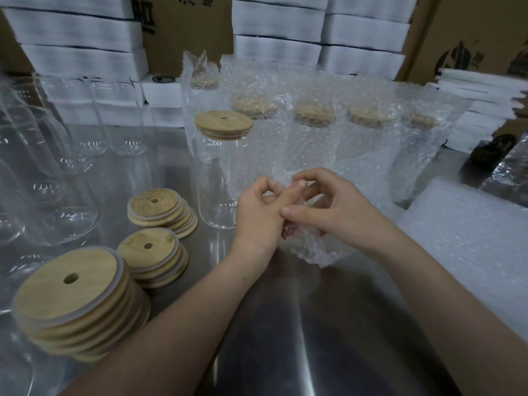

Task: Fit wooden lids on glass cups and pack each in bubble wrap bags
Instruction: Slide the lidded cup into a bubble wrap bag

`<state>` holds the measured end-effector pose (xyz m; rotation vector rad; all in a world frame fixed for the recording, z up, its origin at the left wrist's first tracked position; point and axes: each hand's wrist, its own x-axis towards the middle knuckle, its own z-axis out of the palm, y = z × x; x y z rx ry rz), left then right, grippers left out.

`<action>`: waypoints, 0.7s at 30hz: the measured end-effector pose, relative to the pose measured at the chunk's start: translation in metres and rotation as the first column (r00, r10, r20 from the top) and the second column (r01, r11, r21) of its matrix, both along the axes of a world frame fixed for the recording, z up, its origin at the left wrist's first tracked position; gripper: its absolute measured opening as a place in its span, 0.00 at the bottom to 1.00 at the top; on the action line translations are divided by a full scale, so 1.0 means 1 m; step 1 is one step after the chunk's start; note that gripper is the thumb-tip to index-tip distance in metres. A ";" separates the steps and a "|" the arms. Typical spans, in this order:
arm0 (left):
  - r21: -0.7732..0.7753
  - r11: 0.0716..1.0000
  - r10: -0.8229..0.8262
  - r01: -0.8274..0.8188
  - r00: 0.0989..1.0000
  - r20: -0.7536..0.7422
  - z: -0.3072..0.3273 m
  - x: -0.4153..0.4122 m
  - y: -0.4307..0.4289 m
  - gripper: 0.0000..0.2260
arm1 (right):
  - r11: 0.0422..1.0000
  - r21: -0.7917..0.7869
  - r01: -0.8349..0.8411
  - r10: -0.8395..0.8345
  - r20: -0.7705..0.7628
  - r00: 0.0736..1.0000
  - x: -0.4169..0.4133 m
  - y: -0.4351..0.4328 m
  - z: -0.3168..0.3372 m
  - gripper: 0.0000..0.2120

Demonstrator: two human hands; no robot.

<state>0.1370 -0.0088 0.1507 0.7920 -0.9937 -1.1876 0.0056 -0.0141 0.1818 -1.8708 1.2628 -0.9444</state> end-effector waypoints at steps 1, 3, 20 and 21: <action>-0.002 1.000 -0.003 0.003 1.000 -0.014 0.000 0.000 0.000 0.13 | 0.999 0.046 -0.028 0.027 0.021 0.999 -0.001 0.000 0.000 0.26; -0.002 1.000 -0.001 0.001 1.000 -0.011 -0.001 0.000 -0.001 0.12 | 0.990 0.125 -0.065 0.061 0.036 0.998 -0.004 0.000 0.002 0.25; -0.031 0.998 0.058 -0.051 0.965 0.257 -0.006 -0.003 -0.003 0.16 | 0.945 0.137 0.297 -0.320 0.194 0.927 -0.006 -0.009 -0.001 0.12; -0.039 0.997 0.070 -0.061 0.954 0.293 -0.007 -0.002 -0.003 0.14 | 0.938 0.105 0.330 -0.344 0.185 0.920 -0.006 -0.010 -0.001 0.14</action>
